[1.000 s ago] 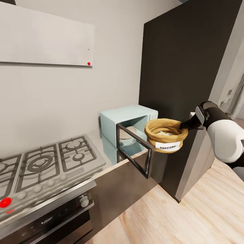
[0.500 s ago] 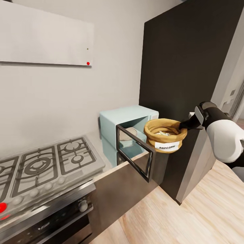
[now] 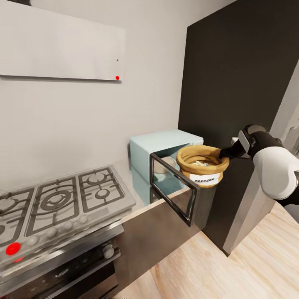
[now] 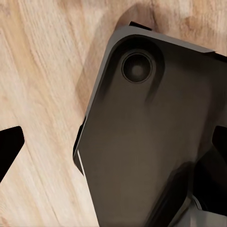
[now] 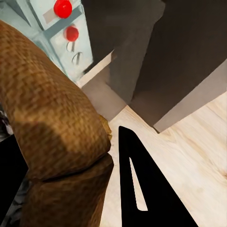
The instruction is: In the kitchen, take the popcorn bag from the countertop, put it into the microwave, and heat it until the popcorn is cooked so the cooked popcorn ends up inside the bag.
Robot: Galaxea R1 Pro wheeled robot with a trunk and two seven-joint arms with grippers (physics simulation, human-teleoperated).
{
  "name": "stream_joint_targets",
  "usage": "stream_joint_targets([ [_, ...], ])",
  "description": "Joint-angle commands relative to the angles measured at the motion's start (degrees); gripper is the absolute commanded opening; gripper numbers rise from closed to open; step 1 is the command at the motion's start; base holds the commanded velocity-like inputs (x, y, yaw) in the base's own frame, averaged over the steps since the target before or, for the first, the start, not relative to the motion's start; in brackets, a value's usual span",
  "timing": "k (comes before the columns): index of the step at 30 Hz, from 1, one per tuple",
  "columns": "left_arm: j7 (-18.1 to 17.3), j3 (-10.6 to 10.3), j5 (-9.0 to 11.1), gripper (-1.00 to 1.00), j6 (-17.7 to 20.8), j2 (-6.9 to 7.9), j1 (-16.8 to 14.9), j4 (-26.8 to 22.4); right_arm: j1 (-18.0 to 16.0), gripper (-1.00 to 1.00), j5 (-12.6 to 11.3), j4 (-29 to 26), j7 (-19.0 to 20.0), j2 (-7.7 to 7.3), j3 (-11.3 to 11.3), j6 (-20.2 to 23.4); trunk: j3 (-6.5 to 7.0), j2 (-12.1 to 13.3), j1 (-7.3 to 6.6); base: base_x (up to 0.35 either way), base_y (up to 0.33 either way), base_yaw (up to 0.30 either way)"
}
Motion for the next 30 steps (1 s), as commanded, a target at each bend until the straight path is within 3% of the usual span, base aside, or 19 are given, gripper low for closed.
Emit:
stream_joint_targets([
  [1,0.15,0.08,0.13,1.00,-0.16,-0.03,-0.02,0.00,-0.04,-1.00,0.60,-0.07,0.50,-0.01,-0.34,0.19,-0.07,-0.05,0.01,0.000,0.000,0.231],
  [10,0.15,0.08,0.13,1.00,-0.16,-0.04,-0.02,0.00,-0.04,-1.00,0.58,0.21,0.42,-0.28,-0.34,0.19,-0.07,-0.05,0.01,0.000,0.000,0.074],
  [17,0.15,0.12,0.13,1.00,-0.16,-0.03,-0.02,-0.10,-0.04,-1.00,0.42,3.93,0.31,-0.53,-0.60,-0.54,-0.07,-0.05,0.01,0.000,0.000,0.000],
  [30,0.15,0.15,0.13,1.00,-0.16,-0.04,-0.02,-0.18,0.13,-1.00,0.36,3.92,1.07,-0.73,-0.60,-1.58,-0.07,-0.05,0.01,0.000,0.000,0.000],
])
